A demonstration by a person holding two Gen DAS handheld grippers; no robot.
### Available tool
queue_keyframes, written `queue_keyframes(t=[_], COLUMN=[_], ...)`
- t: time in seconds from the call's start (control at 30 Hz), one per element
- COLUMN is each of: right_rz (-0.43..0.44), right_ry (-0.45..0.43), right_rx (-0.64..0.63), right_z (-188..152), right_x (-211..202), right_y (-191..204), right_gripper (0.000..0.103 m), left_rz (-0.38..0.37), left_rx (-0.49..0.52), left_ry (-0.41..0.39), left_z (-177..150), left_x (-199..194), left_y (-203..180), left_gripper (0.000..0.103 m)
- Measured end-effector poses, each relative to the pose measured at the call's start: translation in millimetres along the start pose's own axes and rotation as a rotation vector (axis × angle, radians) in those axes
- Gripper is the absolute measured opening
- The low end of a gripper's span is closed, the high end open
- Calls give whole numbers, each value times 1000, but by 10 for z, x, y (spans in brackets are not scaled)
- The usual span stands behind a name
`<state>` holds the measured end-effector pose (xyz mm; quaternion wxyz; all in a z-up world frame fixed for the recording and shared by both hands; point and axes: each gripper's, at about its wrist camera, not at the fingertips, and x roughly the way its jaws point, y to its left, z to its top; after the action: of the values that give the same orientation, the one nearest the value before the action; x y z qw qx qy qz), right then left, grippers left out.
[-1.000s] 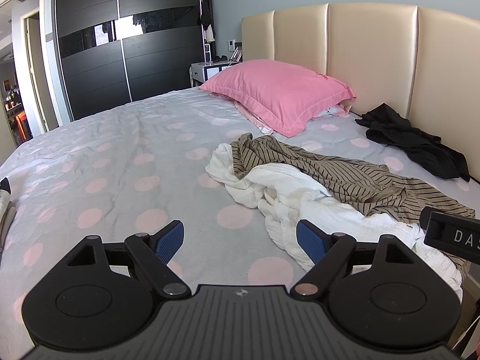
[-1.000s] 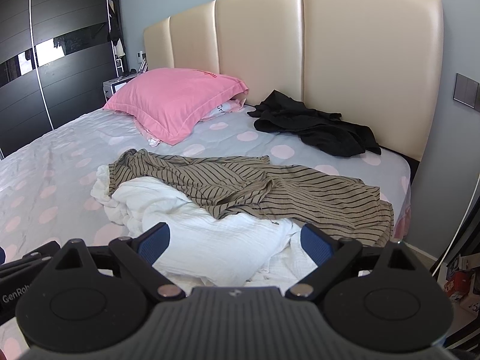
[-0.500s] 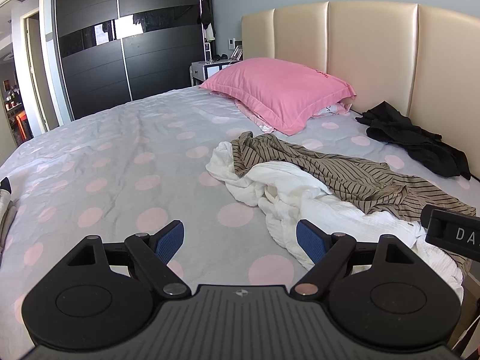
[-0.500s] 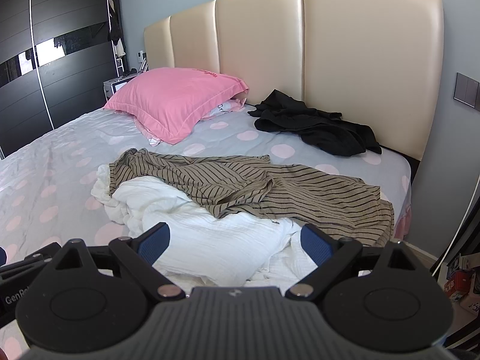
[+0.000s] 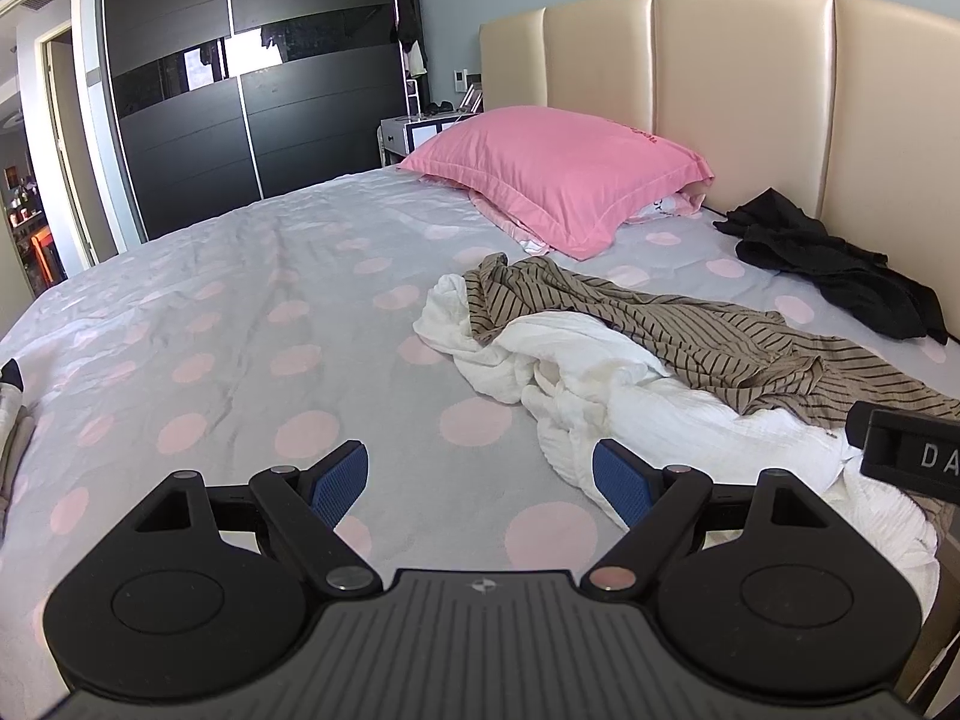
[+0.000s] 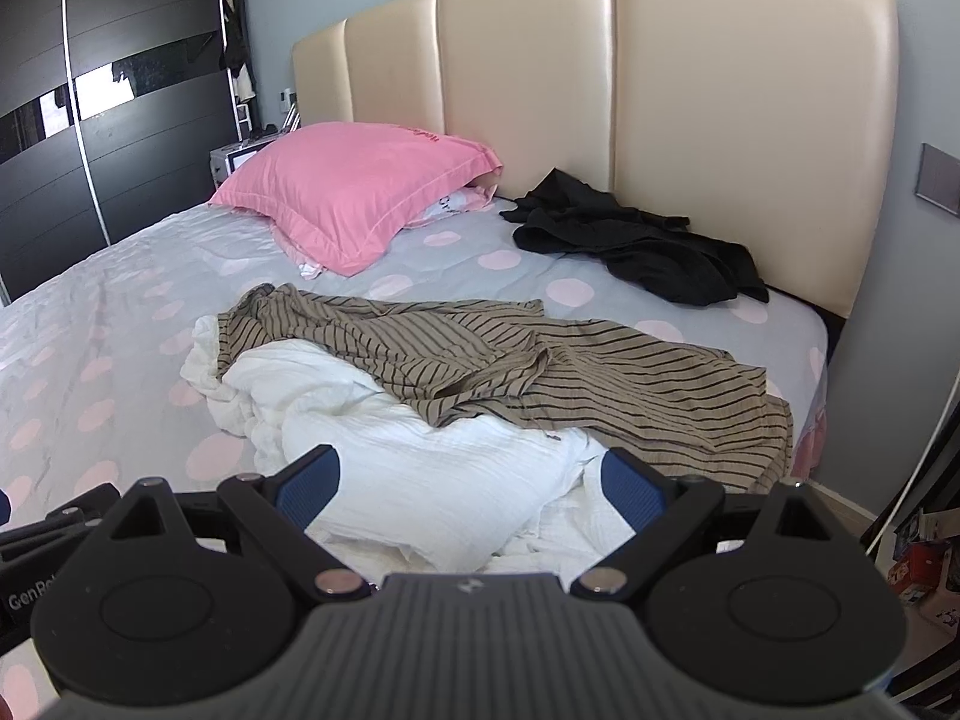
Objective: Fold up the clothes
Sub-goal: 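Move both tools toward the brown striped garment on the bed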
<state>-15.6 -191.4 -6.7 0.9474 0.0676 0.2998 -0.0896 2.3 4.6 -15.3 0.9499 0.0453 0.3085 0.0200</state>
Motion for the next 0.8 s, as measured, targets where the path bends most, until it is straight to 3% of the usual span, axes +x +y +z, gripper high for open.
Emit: queue_keyframes(t=[0.27, 0.4, 0.57, 0.7, 0.8], right_rz=[40, 66, 104, 86, 79], right_ry=[-3, 7, 74, 146, 180], right_rx=[-37, -143, -270, -267, -264], right_z=[128, 255, 388, 425, 461], right_x=[114, 245, 687, 1138, 1415], right_y=[-1, 81, 179, 167, 179], right_gripper=[94, 94, 94, 84, 84], left_rz=[7, 17, 8, 23, 19], left_rx=[32, -1, -37, -11, -9], left_ry=[8, 26, 46, 63, 85], left_z=[24, 55, 120, 137, 138], left_x=[149, 265, 441, 606, 763], left_y=[99, 206, 315, 326, 333], left_gripper=[82, 82, 82, 82, 82])
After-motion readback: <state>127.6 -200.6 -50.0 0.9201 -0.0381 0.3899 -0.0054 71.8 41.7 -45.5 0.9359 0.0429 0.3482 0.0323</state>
